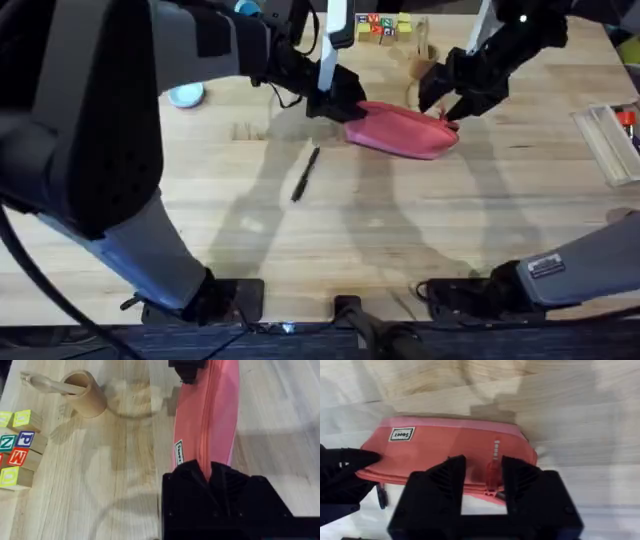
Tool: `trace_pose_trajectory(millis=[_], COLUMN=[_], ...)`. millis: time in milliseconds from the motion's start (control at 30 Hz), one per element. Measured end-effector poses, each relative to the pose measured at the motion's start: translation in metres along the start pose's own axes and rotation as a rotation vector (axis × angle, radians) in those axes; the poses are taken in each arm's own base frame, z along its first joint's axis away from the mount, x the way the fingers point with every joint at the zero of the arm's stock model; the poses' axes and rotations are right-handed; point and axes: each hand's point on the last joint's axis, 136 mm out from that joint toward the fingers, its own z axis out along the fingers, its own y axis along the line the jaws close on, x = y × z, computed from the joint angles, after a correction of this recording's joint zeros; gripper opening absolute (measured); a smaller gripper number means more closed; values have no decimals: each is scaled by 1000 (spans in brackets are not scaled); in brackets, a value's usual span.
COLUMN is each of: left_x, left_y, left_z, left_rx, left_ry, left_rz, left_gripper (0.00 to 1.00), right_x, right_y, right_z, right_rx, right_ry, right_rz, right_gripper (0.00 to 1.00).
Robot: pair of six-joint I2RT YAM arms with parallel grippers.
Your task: Unzip the bag, pick up the pens from the table one at a time and place them inside, then zip the bag closed.
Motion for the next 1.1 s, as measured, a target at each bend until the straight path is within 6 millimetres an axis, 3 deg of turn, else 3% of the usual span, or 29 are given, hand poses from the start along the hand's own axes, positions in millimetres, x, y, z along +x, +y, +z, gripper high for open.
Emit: trace_pose_trajectory(millis=[300,933,1100], left_x=[0,0,0], left_y=[0,0,0], left_z=[0,0,0], left_rx=[0,0,0], left_ry=[0,0,0], left_rz=[0,0,0], left_gripper=[42,41,42], right_x=[1,0,-4], right_y=[2,2,12], right_z=[0,0,0], right_rx=[-10,-10,-22], right_ry=[3,3,-24], right_rz=[9,9,-19], right_gripper=[53,36,35])
